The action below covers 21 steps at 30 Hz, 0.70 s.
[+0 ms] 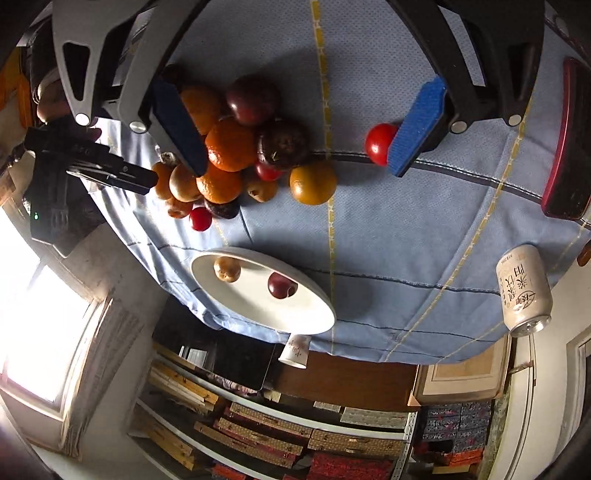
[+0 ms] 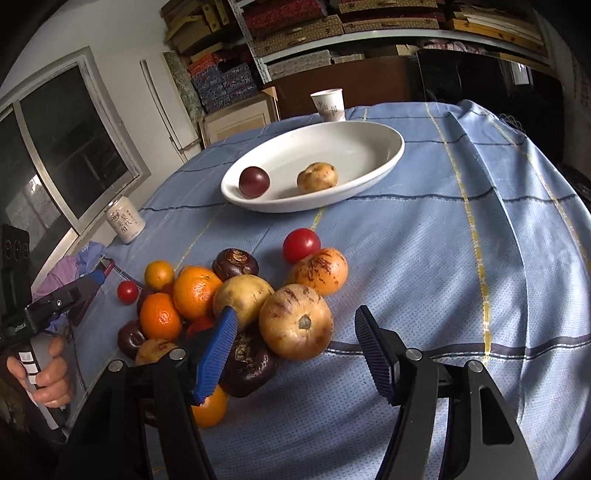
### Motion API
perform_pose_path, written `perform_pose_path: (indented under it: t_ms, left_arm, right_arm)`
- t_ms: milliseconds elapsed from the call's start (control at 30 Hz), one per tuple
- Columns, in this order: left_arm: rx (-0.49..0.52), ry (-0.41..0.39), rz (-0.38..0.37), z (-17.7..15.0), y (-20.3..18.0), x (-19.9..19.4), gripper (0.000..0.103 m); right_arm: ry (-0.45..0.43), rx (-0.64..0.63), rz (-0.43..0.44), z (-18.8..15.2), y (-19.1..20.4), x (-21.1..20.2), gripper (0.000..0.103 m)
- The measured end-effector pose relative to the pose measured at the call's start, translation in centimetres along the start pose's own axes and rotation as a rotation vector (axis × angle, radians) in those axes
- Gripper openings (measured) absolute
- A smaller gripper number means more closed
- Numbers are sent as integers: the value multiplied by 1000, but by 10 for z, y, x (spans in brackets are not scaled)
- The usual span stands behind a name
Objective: Organize fruits
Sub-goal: 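Grasp a striped onion with the right tool while the left tool grasps a red tomato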
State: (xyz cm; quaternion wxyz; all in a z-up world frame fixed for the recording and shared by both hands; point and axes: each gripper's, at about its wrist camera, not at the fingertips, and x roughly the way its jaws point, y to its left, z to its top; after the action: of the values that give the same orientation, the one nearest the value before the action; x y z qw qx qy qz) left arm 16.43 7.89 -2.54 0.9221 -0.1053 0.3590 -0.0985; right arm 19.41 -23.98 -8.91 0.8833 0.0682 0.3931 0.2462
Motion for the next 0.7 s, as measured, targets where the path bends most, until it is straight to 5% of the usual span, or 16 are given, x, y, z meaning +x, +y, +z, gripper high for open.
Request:
perform_pose_path:
  t_ms: [467, 700]
  left_arm:
    - [-10, 0, -6, 0, 2, -4, 96]
    - [-25, -14, 77, 3, 13, -5, 95]
  right_arm:
    - [73, 70, 39, -3, -8, 17, 51]
    - [55, 100, 56, -3, -13, 13, 45]
